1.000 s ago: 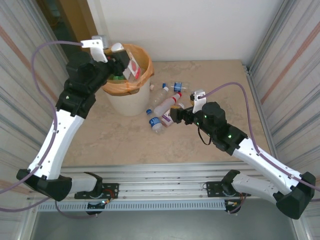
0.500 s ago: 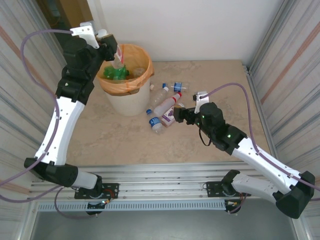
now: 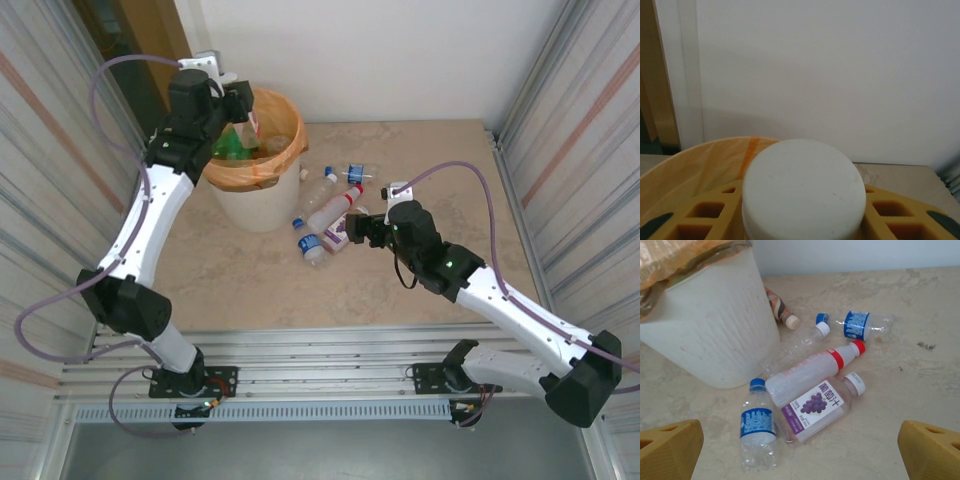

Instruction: Put the plastic bottles in the bin

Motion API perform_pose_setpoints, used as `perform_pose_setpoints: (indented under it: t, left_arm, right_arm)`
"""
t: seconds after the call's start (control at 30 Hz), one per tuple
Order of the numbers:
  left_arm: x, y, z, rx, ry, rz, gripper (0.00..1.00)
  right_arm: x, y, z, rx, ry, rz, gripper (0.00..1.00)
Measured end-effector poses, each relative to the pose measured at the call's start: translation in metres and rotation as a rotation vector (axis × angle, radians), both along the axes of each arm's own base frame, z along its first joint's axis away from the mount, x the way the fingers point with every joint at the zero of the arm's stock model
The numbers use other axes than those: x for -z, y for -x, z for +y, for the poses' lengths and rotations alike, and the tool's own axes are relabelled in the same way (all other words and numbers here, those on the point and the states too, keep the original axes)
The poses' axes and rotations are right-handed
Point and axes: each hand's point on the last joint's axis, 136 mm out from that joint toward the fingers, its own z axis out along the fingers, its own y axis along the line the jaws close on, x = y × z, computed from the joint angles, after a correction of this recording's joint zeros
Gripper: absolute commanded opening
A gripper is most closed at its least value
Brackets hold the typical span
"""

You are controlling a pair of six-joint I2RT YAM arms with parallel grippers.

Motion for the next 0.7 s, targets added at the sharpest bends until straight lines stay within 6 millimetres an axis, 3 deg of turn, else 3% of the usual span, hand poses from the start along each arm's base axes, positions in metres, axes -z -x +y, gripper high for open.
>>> perform_pose_setpoints:
  t: [0.3,0.7]
  left_arm:
    - [0.04,-0.026,-0.014,0.016,0.085,0.088,0.06]
    - [0.054,-0.036,-0.017,0.002,0.169,0.081,0.27]
  right_arm:
    - [0.012,-0.001,-0.004,0.028,0.005,0.047,0.98]
    - [0.02,-0.003,-0.007,0.045,0.011,0.074,0.98]
